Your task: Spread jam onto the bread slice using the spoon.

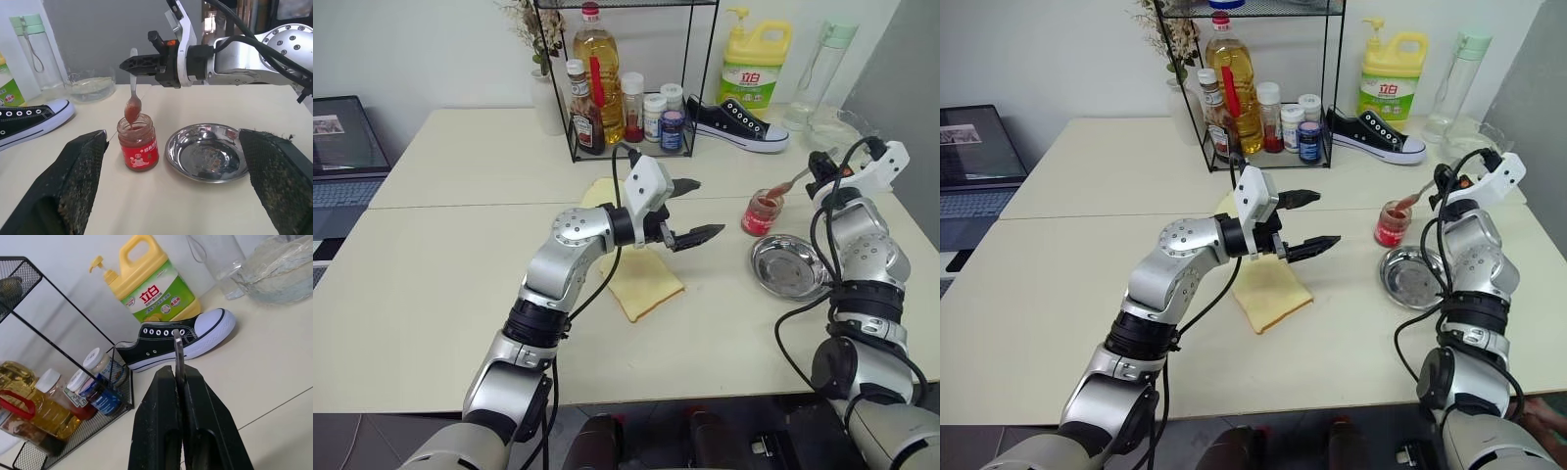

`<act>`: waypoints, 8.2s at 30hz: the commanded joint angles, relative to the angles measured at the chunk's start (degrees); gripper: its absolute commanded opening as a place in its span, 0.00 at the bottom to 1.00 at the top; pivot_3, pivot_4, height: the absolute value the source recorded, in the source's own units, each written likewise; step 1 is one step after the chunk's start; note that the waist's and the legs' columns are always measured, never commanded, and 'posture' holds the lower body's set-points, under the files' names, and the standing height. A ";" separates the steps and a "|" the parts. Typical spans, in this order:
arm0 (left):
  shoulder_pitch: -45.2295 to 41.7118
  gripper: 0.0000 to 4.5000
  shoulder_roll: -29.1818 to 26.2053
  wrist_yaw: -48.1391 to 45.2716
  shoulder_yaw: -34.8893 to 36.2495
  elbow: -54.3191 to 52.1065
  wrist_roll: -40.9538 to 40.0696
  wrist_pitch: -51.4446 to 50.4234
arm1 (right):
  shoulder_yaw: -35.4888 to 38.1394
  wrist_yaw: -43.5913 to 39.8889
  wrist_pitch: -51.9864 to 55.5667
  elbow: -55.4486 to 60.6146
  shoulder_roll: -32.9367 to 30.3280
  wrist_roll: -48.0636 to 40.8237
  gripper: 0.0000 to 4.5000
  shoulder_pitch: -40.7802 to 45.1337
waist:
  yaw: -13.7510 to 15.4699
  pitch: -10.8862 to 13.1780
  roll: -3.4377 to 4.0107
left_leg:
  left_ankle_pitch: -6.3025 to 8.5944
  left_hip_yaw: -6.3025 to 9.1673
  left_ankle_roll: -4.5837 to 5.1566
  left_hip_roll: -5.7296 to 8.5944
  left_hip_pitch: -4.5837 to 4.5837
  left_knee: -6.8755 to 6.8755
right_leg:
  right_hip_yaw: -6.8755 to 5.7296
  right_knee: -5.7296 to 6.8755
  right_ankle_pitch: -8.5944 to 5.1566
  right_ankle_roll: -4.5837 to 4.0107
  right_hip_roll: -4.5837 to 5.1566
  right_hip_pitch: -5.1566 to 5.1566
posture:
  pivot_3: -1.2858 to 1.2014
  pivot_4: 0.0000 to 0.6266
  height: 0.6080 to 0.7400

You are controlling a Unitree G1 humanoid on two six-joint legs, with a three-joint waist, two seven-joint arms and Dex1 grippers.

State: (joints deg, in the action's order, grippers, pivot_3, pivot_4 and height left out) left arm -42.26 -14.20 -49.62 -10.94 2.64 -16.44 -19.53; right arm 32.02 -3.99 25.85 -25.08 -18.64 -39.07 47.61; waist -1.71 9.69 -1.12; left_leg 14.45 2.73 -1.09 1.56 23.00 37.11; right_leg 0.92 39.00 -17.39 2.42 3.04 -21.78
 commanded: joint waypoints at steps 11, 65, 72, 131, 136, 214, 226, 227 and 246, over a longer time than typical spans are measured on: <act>-1.81 1.00 -1.19 -2.01 1.64 0.51 -0.88 1.97 | 8.13 8.00 2.90 8.21 2.24 -13.38 0.01 2.03 | 0.01 0.00 0.01 | 0.01 0.00 0.01 -0.01 0.00 -0.01 | 0.00 0.00 0.00 0.00 0.00 0.00 | 0.52 0.24 1.00; 52.48 1.00 -16.72 11.58 19.86 -33.35 -7.05 -3.16 | -54.50 -18.44 -12.21 26.63 13.74 27.61 0.01 -17.42 | -0.02 -0.10 0.22 | 0.02 0.18 0.00 -0.12 -0.02 -0.13 | 0.02 0.04 0.00 -0.04 -0.06 -0.24 | 0.52 0.24 1.00; 53.00 1.00 -16.85 11.96 19.74 -34.45 -7.47 -3.64 | -51.83 -21.15 -10.98 29.10 16.52 24.64 0.01 -18.08 | -0.03 -0.10 0.22 | 0.03 0.20 -0.01 -0.12 -0.03 -0.14 | 0.02 0.04 0.00 -0.04 -0.06 -0.23 | 0.52 0.24 1.00; 50.82 1.00 -17.97 11.48 18.81 -33.31 -9.04 -4.56 | -25.40 -10.73 16.92 26.82 26.71 2.09 0.01 -15.29 | -0.02 -0.10 0.22 | 0.03 0.23 -0.01 -0.12 -0.08 -0.16 | 0.01 0.05 0.00 -0.05 -0.06 -0.17 | 0.52 0.24 1.00; 50.96 1.00 -17.99 11.51 18.94 -33.55 -9.10 -4.76 | -26.61 -10.48 19.14 28.36 26.73 1.05 0.01 -16.85 | -0.03 -0.10 0.22 | 0.03 0.22 -0.01 -0.11 -0.08 -0.15 | 0.01 0.04 0.00 -0.05 -0.06 -0.17 | 0.52 0.24 1.00; 49.46 1.00 -19.90 10.69 17.97 -35.02 -11.30 -7.70 | -23.80 -18.60 9.19 14.88 16.55 5.74 0.01 -15.66 | 0.13 -0.10 0.22 | 0.03 0.21 -0.01 -0.10 -0.08 -0.14 | -0.01 0.01 0.00 -0.05 -0.07 -0.10 | 0.52 0.24 1.00; 50.58 1.00 -19.96 10.41 19.28 -35.61 -11.29 -7.67 | -24.71 -19.07 17.23 22.30 18.86 -0.55 0.01 -16.63 | -0.05 -0.10 0.22 | 0.03 0.22 -0.01 -0.13 -0.09 -0.17 | 0.01 0.01 0.00 -0.05 -0.07 -0.11 | 0.52 0.24 1.00; 50.77 1.00 -19.99 10.45 19.39 -35.77 -11.31 -7.69 | -25.05 -18.94 17.49 22.16 19.62 -0.76 0.01 -16.53 | -0.05 -0.10 0.22 | 0.03 0.22 -0.01 -0.13 -0.09 -0.17 | 0.01 0.01 0.00 -0.05 -0.08 -0.11 | 0.52 0.24 1.00; 51.52 1.00 -20.26 10.70 19.90 -35.95 -11.38 -7.78 | -25.94 -21.74 11.79 13.50 15.84 4.78 0.01 -16.15 | 0.17 -0.10 0.22 | 0.03 0.24 -0.01 -0.11 -0.11 -0.14 | -0.03 0.00 0.00 -0.05 -0.07 -0.06 | 0.52 0.24 1.00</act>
State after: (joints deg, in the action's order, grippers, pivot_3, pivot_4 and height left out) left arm 10.08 -34.01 -38.92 8.30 -31.62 -27.00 -27.63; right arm 4.51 -26.05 38.01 -12.59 -1.51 -34.92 31.18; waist -1.54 9.59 -0.90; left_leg 14.48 2.98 -1.09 1.45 22.89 36.97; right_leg 0.89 39.00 -17.39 2.37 2.97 -21.83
